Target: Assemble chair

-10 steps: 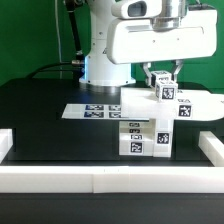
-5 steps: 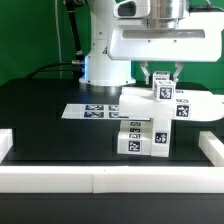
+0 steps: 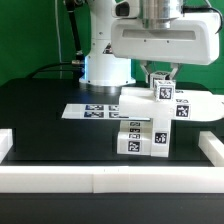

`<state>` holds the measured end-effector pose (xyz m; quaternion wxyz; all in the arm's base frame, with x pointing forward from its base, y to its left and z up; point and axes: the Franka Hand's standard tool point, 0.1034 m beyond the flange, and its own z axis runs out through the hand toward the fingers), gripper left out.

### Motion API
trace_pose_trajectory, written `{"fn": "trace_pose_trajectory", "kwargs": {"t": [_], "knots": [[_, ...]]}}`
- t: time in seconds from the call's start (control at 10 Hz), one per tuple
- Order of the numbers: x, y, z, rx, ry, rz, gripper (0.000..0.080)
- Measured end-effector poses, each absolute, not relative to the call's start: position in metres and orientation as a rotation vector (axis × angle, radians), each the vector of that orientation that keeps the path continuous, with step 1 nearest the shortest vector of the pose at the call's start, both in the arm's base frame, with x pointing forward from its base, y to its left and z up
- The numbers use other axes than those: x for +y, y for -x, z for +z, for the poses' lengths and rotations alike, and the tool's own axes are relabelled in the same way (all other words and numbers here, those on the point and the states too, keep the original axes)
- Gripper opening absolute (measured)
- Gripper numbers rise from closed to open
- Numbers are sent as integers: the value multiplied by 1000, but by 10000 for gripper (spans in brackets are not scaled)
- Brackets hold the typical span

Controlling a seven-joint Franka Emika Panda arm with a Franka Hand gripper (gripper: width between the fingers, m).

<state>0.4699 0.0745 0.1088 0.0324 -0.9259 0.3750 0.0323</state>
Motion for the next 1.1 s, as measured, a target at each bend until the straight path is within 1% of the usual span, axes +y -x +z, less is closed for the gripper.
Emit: {"fn": "trace_pose_trajectory", "kwargs": {"t": [0.2, 0.7, 0.8, 0.9, 1.0, 1.1], "knots": [[76, -470, 109, 1358, 2751, 111, 274], [77, -470, 109, 1678, 2579, 123, 274], [77, -470, 109, 1674, 2581, 124, 347], [77, -470, 109, 1658, 2591, 123, 347], [77, -470, 109, 1614, 2617, 121, 544], [77, -470, 109, 1571, 2645, 121, 544]]}}
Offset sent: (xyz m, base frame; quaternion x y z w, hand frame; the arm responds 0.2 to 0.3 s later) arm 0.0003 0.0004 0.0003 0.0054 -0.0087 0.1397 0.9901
